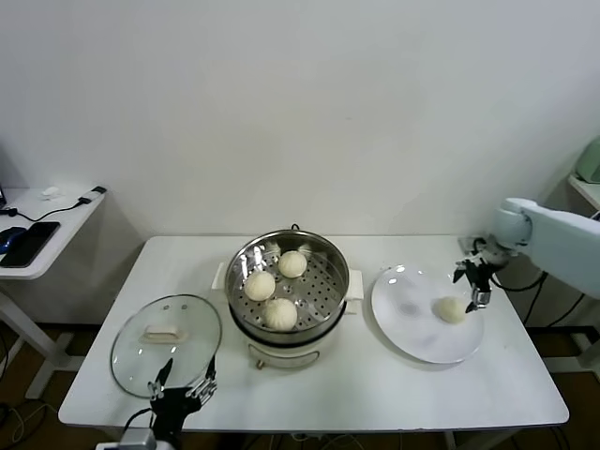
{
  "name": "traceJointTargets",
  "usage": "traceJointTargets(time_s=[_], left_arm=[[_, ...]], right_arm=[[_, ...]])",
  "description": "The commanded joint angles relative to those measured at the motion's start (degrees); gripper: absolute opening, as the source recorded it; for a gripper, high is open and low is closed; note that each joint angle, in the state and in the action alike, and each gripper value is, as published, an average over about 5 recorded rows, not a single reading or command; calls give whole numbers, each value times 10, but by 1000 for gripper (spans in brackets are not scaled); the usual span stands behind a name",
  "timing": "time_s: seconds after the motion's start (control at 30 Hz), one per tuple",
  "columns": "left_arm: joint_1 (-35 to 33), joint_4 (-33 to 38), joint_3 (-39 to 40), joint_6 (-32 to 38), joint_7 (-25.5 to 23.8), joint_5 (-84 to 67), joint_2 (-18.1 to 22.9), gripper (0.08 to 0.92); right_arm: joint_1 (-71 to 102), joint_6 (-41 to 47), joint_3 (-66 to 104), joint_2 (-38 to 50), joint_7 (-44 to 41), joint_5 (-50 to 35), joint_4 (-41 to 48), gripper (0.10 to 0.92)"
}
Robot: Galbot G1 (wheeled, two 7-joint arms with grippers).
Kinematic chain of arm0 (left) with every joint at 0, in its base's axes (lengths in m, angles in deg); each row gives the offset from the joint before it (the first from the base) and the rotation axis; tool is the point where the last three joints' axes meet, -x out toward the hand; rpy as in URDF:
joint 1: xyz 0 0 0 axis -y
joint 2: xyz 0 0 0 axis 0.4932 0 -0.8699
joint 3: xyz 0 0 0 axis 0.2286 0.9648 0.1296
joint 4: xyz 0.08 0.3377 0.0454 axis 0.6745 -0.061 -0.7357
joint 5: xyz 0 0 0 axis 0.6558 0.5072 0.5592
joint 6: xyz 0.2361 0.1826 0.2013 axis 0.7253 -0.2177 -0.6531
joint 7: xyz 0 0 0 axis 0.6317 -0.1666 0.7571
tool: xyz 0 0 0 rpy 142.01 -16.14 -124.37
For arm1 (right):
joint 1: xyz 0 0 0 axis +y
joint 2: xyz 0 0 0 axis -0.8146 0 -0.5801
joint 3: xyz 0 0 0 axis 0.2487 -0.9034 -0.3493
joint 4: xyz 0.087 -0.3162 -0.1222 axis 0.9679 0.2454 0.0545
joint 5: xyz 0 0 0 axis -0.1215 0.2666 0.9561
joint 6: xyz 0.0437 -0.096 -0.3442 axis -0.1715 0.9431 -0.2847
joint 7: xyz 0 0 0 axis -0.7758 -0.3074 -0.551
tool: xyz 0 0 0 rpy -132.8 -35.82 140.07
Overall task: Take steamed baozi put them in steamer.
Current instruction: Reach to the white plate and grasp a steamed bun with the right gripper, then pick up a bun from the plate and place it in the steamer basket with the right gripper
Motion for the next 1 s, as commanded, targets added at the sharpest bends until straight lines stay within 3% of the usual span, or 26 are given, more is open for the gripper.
traceJointTargets(time_s=[0.03,0.4,0.73,0.87,1.0], left_arm=[[-7,2,-1,2,0,1,1,823],[-12,3,1,7,1,2,1,823],[-13,9,5,5,1,5,2,823],[-12,13,6,3,0,5,2,823],[-9,16,9,-1,0,7,2,823]], right_arm=[[87,16,68,-41,8,41,63,823],[93,22,75,-52,18,63,67,822],[71,30,70,-37,20,66,36,663],[10,38,25,-24,19,29,-7,646],[-141,45,-103,-24,17,-81,-75,645]])
